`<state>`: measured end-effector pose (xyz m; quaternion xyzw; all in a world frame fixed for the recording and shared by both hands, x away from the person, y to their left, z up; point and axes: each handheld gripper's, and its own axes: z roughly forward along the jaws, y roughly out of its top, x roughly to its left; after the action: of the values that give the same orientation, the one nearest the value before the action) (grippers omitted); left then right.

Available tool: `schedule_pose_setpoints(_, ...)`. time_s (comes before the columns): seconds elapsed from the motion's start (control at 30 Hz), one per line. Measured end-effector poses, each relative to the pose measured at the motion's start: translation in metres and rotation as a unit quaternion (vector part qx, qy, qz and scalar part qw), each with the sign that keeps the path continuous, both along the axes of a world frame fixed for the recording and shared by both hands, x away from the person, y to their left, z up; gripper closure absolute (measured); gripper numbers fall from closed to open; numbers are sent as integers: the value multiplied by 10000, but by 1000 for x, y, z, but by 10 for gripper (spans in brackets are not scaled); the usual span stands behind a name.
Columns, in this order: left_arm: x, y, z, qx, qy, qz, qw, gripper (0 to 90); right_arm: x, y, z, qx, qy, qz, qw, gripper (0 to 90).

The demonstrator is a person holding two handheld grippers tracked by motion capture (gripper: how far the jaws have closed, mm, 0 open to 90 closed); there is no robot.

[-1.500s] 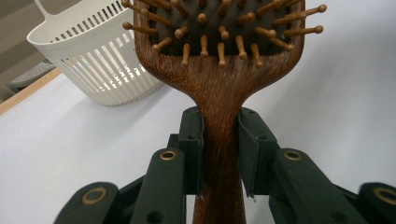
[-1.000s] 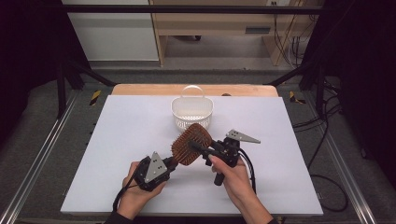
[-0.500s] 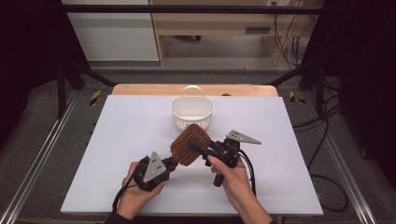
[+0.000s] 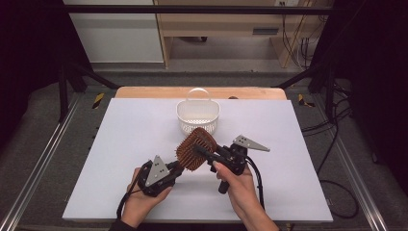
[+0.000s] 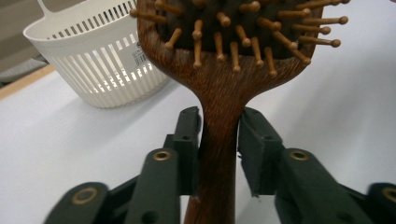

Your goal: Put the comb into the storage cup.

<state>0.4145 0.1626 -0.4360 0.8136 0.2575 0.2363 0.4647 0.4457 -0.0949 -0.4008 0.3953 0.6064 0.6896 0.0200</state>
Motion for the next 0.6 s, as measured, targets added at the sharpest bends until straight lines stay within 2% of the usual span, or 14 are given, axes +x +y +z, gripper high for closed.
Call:
schedule_pose_setpoints(0.07, 0, 3, 0, -144, 11, 44, 9999, 578, -1, -1, 3, 5, -41, -78, 10000, 533)
schedule_pose_setpoints(0.17, 1, 8, 0, -351, 148, 45, 9993, 518, -1, -8, 7, 80, -105, -194, 9997, 533)
schedule_pose_setpoints(0.3, 1, 12, 3, -624, 98, 269, 9976, 416, 2, -18, 8, 79, -127, -359, 9992, 531)
schedule_pose_setpoints(0.37, 1, 15, 4, -703, 29, 433, 9966, 335, 4, -23, 7, 87, -107, -429, 9990, 531)
schedule_pose_setpoints(0.43, 0, 19, 6, -774, -69, 646, 9949, 275, 6, -27, 5, 117, -73, -481, 9987, 531)
schedule_pose_setpoints(0.5, 0, 25, 8, -831, -164, 842, 9928, 178, 7, -30, 5, 133, -60, -514, 9986, 530)
schedule_pose_setpoints(0.6, 3, 36, 9, -1006, -312, 1193, 9873, 49, 8, -33, 5, 154, -43, -542, 9984, 529)
